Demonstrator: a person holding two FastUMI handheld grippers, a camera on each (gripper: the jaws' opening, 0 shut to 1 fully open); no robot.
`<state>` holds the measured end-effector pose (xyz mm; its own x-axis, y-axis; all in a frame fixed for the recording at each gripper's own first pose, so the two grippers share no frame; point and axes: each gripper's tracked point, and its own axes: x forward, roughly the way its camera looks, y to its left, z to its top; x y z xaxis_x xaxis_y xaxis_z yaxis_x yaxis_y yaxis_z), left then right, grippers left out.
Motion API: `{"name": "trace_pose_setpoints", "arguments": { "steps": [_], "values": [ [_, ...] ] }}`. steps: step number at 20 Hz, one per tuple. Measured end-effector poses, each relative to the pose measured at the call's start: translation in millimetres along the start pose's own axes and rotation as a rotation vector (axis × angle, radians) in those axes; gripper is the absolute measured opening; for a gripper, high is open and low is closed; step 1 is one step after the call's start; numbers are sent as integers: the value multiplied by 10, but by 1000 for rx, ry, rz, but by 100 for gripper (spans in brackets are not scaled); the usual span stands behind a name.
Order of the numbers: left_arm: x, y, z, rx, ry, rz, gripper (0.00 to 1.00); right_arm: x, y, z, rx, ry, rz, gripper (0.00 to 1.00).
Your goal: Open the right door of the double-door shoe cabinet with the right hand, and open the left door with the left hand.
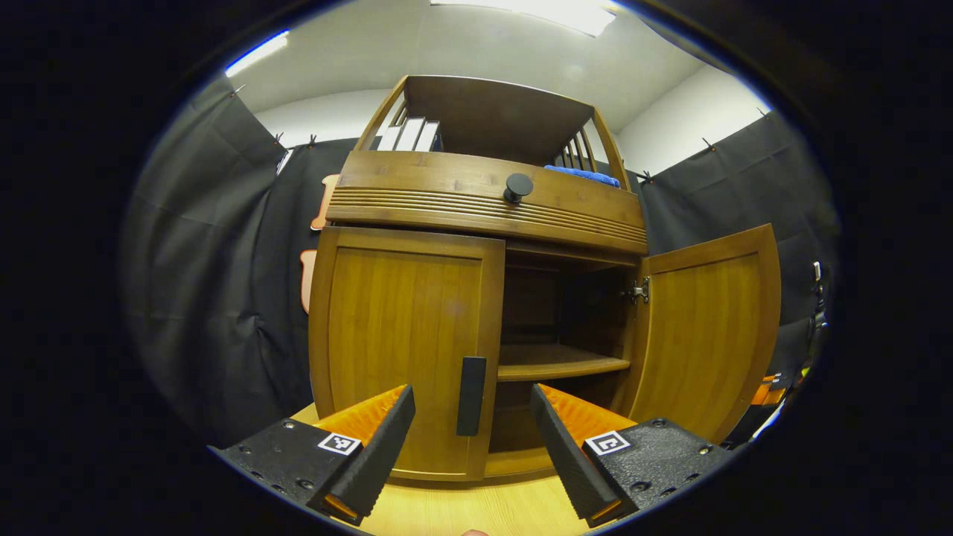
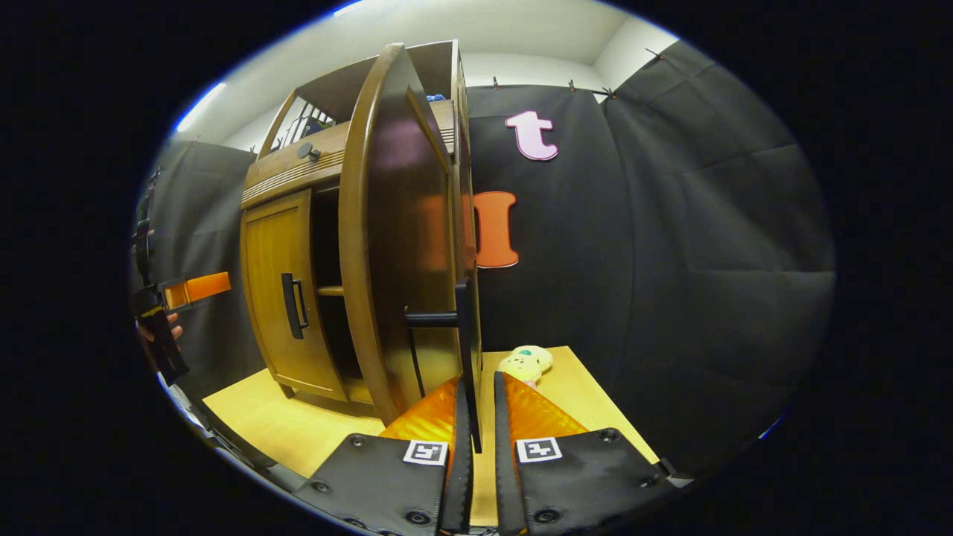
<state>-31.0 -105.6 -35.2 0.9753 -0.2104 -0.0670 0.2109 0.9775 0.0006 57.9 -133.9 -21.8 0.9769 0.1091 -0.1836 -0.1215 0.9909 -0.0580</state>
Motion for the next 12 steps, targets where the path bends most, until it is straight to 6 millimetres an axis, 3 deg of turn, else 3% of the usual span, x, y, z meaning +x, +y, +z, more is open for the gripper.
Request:
{"name": "trace_pose_setpoints", "arguments": {
  "steps": [4,9,11,12],
  "values": [
    [-43,57,1,-9,-3,23,92,31,-176,14,15,10,53,25],
    [-76,95,-18,-16,0,41,92,37,-142,-2,8,10,75,23],
    [-74,104,-18,-28,-4,42,92,-2,-149,-23,8,17,67,31],
    [-70,116,-14,-32,-6,45,92,-24,-187,-73,4,32,52,21]
  ]
}}
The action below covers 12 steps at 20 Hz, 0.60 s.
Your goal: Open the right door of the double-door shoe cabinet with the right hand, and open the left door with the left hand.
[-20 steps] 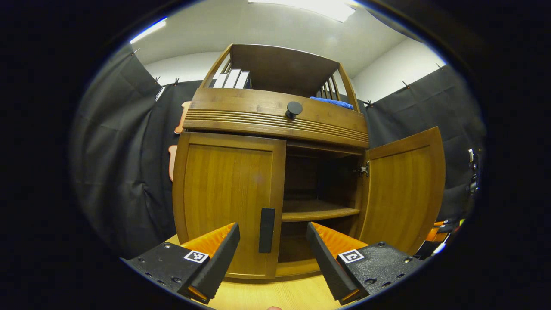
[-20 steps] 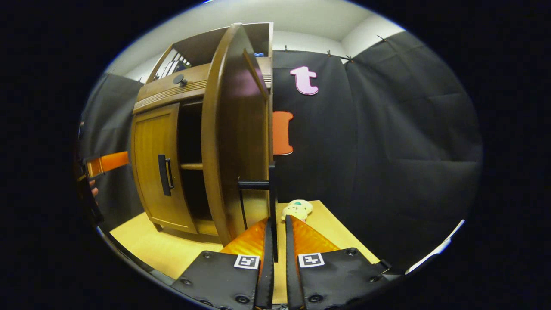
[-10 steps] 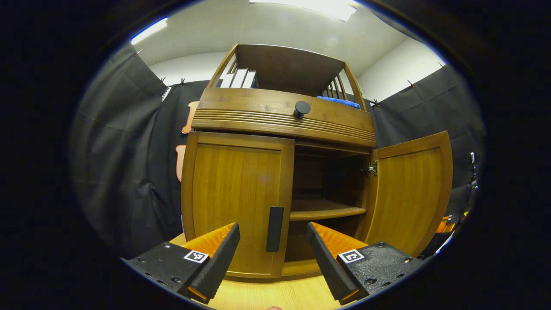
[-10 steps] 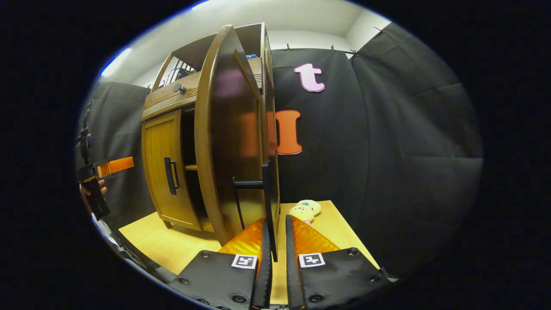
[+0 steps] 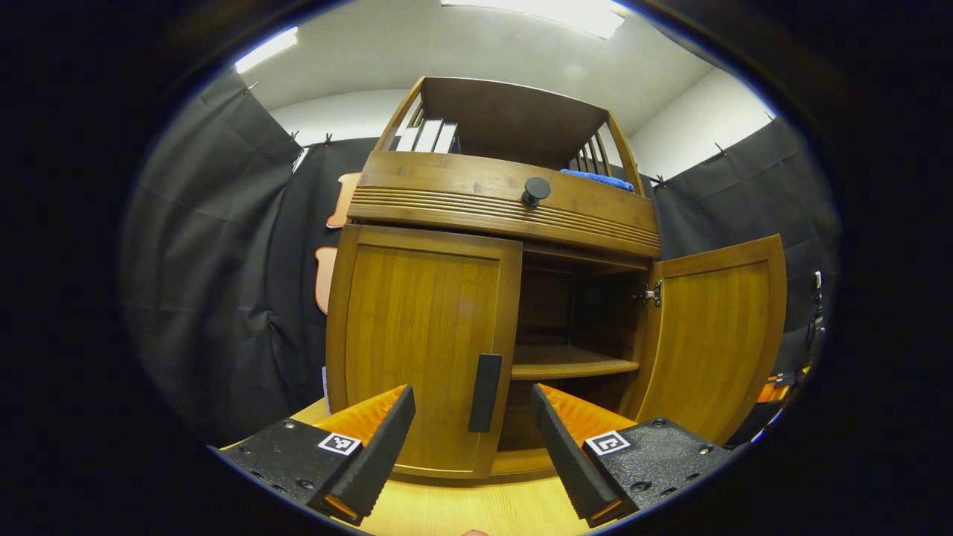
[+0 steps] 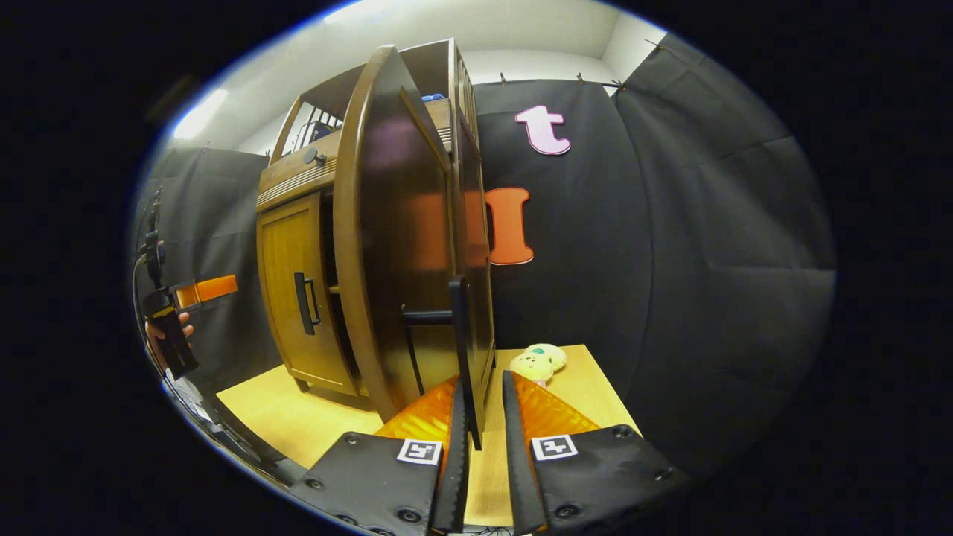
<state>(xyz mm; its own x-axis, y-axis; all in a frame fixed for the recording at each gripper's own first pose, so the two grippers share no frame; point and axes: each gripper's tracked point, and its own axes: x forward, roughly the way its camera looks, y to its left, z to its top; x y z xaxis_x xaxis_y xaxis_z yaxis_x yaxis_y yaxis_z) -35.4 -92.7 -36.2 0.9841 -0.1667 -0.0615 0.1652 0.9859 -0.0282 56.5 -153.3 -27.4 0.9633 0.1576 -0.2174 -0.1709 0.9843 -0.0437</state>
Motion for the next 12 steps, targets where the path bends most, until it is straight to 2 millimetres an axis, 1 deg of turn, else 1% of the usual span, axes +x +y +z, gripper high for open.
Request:
{"name": "trace_pose_setpoints", "arguments": {
  "steps": [1,2,4,5,6,7,8,10,12],
  "values": [
    [-4,5,-10,-4,-2,2,92,-33,-46,-64,3,20,-32,20],
    [1,12,-18,-6,-1,3,92,-143,-72,-133,26,23,-48,30],
    [48,5,-42,0,6,1,92,-323,-68,-191,61,16,-88,24],
    [82,3,-54,6,11,-2,92,-398,-75,-174,57,10,-122,31],
    [114,-3,-61,10,15,-6,92,-493,-44,-124,52,-12,-147,19],
    [138,-28,-78,12,18,-12,92,-557,10,-61,50,-32,-163,21],
    [161,-47,-87,11,20,-20,92,-590,62,-12,50,-47,-177,20],
    [234,-49,-129,6,24,-33,92,-718,232,84,49,-68,-199,32],
    [361,-67,-158,-1,29,-49,92,-759,425,218,78,-104,-203,33]
  ]
}}
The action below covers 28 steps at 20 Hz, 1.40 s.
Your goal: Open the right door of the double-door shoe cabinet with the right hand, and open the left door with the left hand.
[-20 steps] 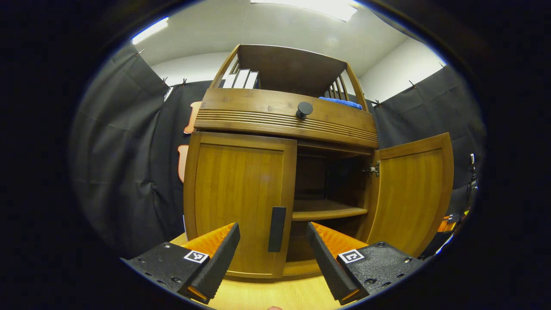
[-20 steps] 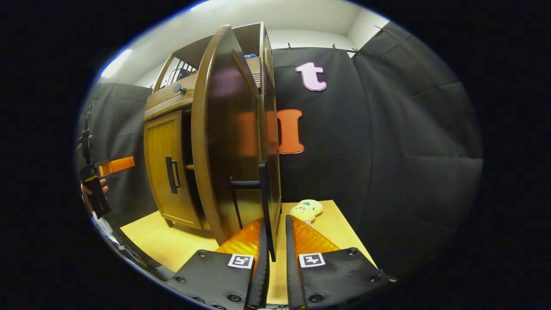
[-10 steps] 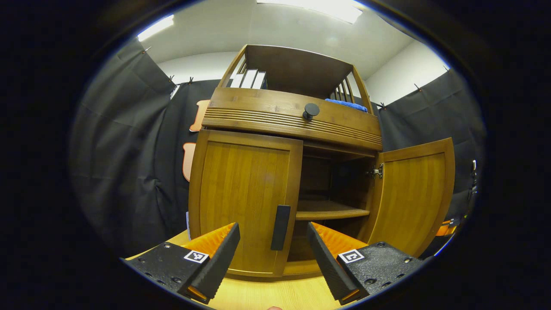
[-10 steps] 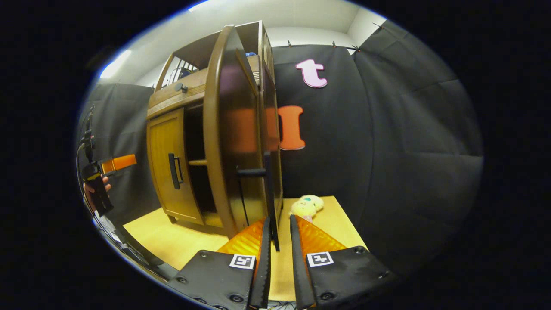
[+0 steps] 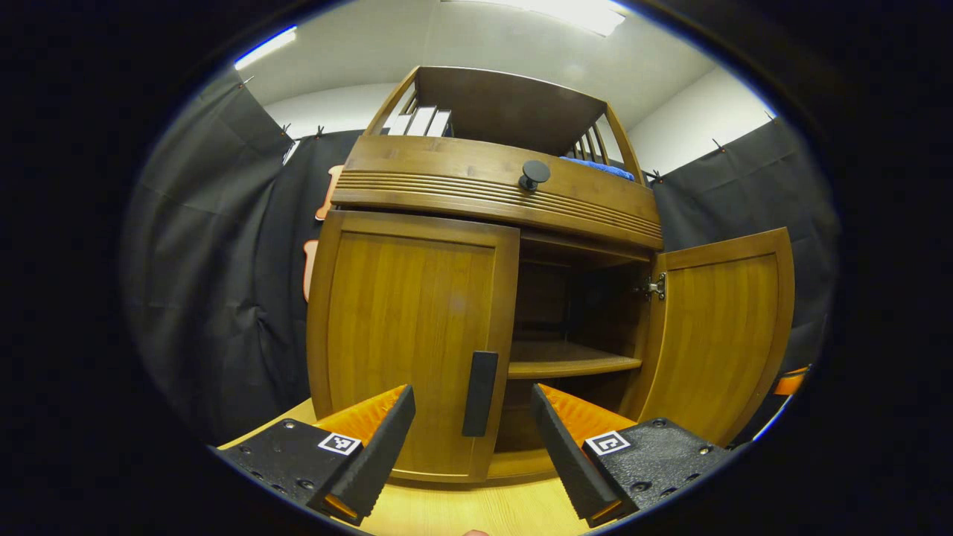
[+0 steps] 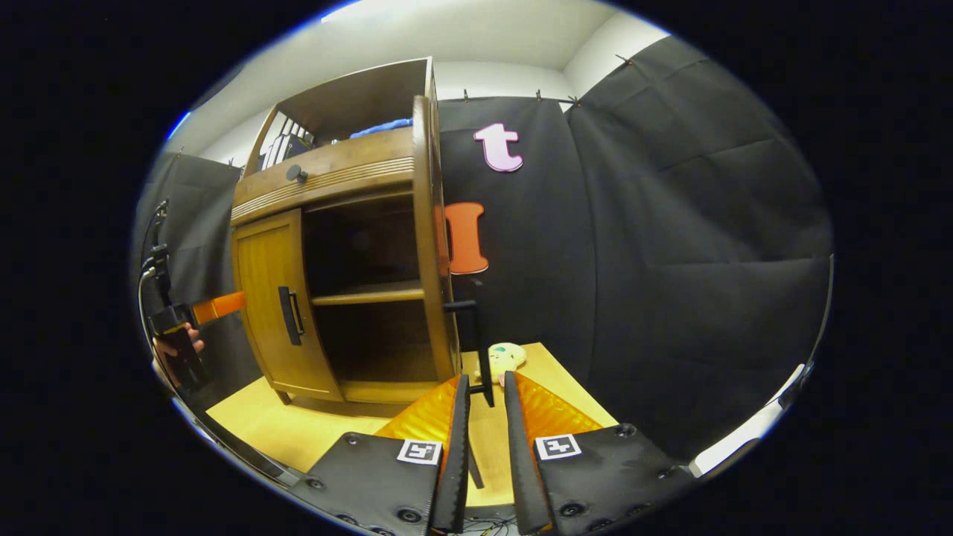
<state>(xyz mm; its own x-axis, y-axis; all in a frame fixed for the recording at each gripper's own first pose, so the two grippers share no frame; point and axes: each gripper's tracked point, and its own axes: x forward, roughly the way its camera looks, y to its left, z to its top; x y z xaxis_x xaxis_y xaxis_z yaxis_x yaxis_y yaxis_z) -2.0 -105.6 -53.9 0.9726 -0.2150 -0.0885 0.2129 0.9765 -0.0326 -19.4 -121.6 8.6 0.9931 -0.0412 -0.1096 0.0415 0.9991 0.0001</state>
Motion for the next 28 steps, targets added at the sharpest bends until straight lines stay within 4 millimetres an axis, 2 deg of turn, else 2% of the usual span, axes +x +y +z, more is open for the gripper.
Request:
{"name": "trace_pose_setpoints", "arguments": {
  "steps": [1,2,4,8,10,12,13,14,17,18,20,22,23,24,25,26,27,28],
  "values": [
    [69,-22,-20,-1,1,-7,95,-51,113,50,16,-16,6,33],
    [150,-17,-35,2,-2,-7,92,-104,187,88,20,-34,-1,33],
    [287,49,-145,10,1,27,92,-128,356,152,-5,-58,13,52],
    [539,94,-392,-32,51,48,92,-109,513,166,-45,-63,20,84],
    [637,66,-479,-37,65,31,92,-116,582,108,-46,-45,25,100],
    [762,51,-516,-18,64,26,95,-98,661,128,-42,-53,42,91],
    [840,35,-548,-5,66,32,98,-88,716,133,-34,-54,59,91],
    [906,43,-591,11,67,45,92,-78,765,121,-24,-49,76,99],
    [986,129,-752,55,88,94,91,-59,806,97,-13,-41,93,99],
    [996,157,-776,64,88,105,95,-63,800,97,-19,-40,90,99],
    [1061,177,-800,60,97,107,92,-47,787,89,-34,-36,85,99],
    [1177,250,-835,34,123,94,94,-17,769,111,-41,-37,78,99],
    [1204,219,-851,21,131,68,94,0,772,123,-41,-39,78,99],
    [1216,223,-862,17,137,71,93,35,782,140,-42,-40,78,99],
    [1223,202,-872,27,125,69,84,56,781,142,-43,-40,76,99],
    [1215,199,-866,52,117,65,84,81,782,135,-44,-39,75,99],
    [1217,173,-844,75,111,56,77,101,794,133,-44,-37,77,99],
    [1236,135,-829,84,103,51,75,116,815,123,-44,-34,80,99]
  ]
}}
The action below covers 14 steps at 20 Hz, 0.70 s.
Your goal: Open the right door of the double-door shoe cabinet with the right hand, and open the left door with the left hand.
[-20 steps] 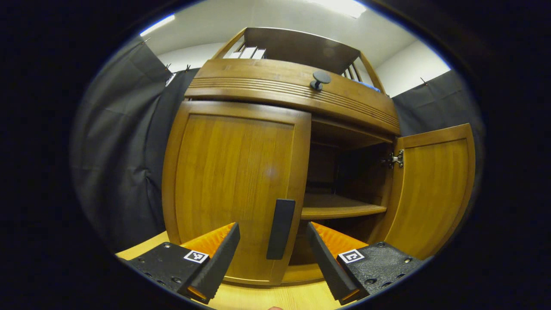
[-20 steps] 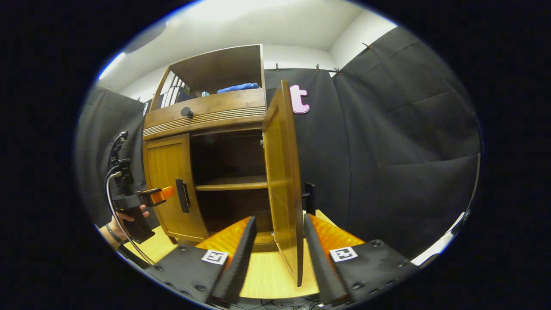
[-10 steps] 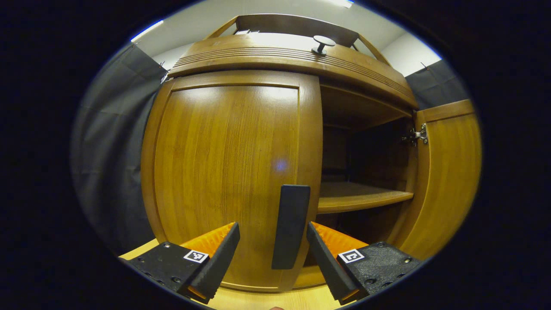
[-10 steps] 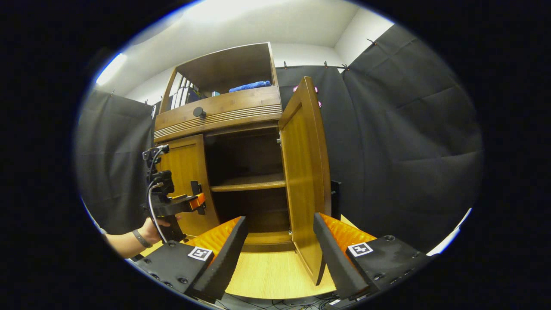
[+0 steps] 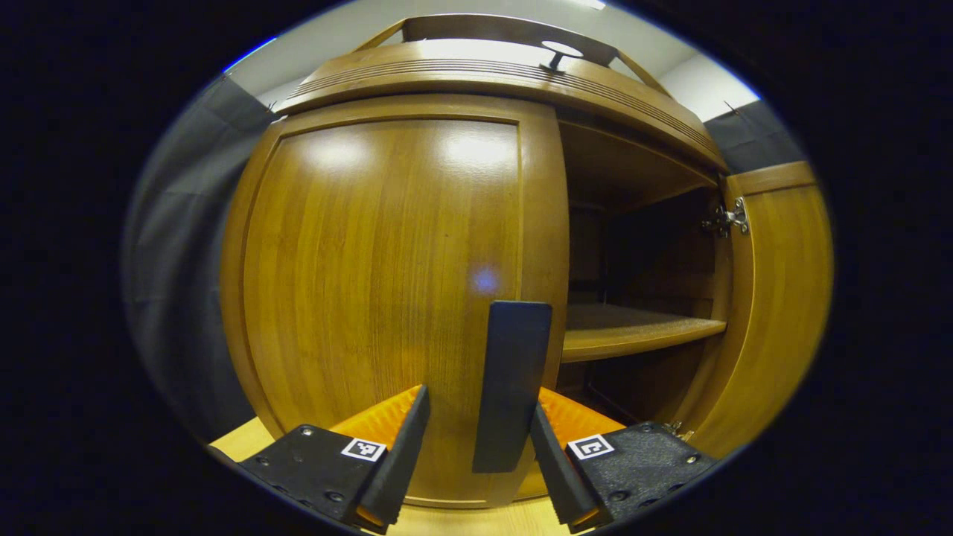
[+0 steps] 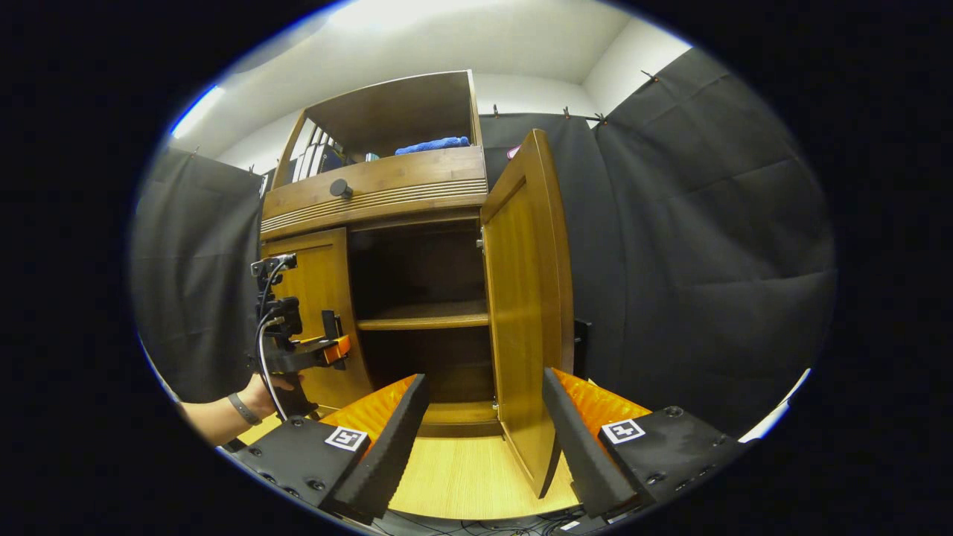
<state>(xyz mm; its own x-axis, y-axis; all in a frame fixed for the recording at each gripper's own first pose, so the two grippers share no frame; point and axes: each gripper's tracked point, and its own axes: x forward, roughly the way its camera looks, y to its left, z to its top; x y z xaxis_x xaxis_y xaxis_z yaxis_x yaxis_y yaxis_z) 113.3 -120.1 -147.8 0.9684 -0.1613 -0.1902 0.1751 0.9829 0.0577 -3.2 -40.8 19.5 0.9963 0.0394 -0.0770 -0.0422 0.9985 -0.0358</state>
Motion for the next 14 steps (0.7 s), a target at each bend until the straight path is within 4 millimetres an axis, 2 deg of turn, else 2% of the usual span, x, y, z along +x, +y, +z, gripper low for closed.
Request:
{"name": "trace_pose_setpoints", "arguments": {
  "steps": [1,2,4,6,7,9,12,13,14],
  "values": [
    [21,-93,-31,-3,-5,-16,64,12,4,-10,-1,3,3,99],
    [4,-160,-23,-11,-16,-37,60,30,20,-17,-2,5,5,99],
    [35,-161,-42,-1,-20,-37,33,57,30,-27,-5,11,3,99],
    [2,-167,-47,-33,-3,-60,30,92,57,-30,-5,14,8,99],
    [-17,-165,-55,-45,13,-66,24,114,89,-35,-5,14,13,99],
    [-88,-156,-68,-24,33,-61,26,162,148,-24,-5,10,28,99],
    [-268,-141,-38,-14,40,-46,25,234,251,-43,-12,9,49,99],
    [-368,-116,-45,-10,41,-42,25,245,285,-47,-15,9,57,91],
    [-465,-91,-32,-7,40,-40,25,258,319,-54,-17,10,66,91]
  ]
}}
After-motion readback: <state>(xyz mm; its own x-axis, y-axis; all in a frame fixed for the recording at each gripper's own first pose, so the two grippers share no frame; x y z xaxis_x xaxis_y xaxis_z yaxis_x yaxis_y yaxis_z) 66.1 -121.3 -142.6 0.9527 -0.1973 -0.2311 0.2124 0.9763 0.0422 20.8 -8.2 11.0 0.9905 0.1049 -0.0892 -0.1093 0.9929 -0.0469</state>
